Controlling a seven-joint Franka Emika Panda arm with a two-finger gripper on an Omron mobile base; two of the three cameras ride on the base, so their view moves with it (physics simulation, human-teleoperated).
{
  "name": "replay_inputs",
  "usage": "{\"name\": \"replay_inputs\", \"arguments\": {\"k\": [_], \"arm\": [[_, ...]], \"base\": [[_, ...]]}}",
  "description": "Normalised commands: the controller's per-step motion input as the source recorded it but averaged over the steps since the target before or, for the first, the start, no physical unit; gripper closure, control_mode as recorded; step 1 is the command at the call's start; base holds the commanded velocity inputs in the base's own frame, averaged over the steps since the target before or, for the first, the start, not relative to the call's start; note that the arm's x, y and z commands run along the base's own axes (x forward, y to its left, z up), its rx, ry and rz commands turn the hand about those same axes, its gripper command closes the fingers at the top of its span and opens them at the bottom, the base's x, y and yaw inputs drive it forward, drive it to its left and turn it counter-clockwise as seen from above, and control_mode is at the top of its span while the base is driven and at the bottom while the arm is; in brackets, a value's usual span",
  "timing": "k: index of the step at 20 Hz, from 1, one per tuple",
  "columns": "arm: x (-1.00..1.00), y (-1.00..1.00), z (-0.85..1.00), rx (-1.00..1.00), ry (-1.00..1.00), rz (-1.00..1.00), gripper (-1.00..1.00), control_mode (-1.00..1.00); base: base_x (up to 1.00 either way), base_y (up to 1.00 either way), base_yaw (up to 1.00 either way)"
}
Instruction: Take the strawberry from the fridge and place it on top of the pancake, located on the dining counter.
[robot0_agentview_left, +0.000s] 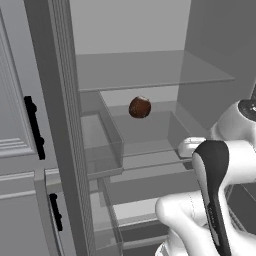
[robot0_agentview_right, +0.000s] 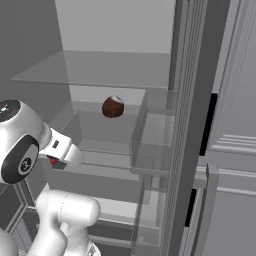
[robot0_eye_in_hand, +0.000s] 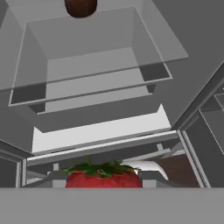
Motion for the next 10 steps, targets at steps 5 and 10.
{"name": "replay_inputs", "arguments": {"k": [5, 10], "arm": [[0.00, 0.00, 0.00, 0.00, -0.02, 0.00, 1.00, -1.00], [0.00, 0.00, 0.00, 0.00, 0.00, 0.00, 1.00, -1.00]], "base": [[0.00, 0.00, 0.00], [0.00, 0.00, 0.00]]}}
